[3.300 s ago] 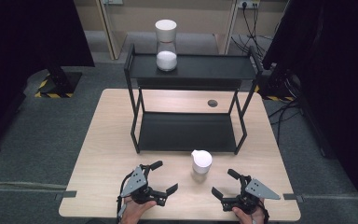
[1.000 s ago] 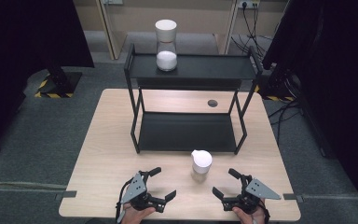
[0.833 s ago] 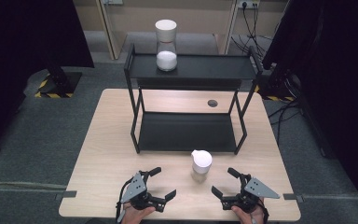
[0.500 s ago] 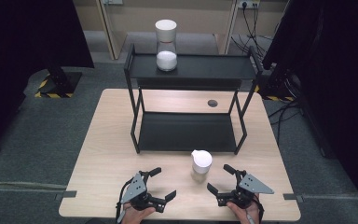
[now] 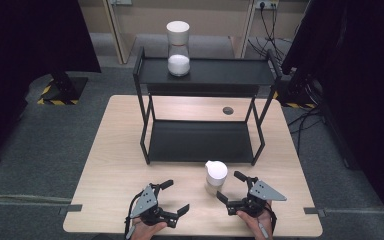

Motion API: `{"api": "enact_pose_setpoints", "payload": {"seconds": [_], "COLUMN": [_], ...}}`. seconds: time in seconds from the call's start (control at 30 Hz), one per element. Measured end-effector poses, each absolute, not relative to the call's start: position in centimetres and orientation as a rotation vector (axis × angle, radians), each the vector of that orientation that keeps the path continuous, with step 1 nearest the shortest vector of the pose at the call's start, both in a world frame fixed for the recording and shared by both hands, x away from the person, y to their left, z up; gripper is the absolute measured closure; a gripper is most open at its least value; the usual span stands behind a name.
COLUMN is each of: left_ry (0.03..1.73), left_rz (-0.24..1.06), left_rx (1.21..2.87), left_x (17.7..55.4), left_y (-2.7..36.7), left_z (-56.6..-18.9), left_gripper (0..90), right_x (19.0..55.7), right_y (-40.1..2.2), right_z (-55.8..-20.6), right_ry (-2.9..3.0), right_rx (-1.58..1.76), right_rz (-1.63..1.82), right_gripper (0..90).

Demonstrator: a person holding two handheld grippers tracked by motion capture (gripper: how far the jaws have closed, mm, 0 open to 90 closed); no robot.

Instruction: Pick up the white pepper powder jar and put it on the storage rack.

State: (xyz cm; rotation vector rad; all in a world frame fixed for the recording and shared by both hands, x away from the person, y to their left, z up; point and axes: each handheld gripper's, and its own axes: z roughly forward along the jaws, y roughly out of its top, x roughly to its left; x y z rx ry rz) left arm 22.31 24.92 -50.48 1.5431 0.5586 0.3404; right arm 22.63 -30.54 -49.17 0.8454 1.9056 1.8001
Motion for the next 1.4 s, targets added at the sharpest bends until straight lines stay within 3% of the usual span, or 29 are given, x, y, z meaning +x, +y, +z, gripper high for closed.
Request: {"api": "enact_pose_setpoints", "payload": {"seconds": [0.77, 1.4], "left_ry": [0.562, 0.559], "left_rz": [0.335, 0.335], "left_rx": [1.541, 1.541], "left_x": [22.3, 22.3], "left_y": [24.9, 24.9], "left_z": [-50.5, -50.5], "left_gripper": [0.6, 0.6], "right_x": [24.5, 25.6], "right_y": [-28.6, -27.7], "right_z": [-48.8, -48.1], "right_ry": [1.946, 2.015], "right_rx": [0.81, 0.822], "right_rz": [1.755, 1.686], "right_gripper": [1.8, 25.1]}}
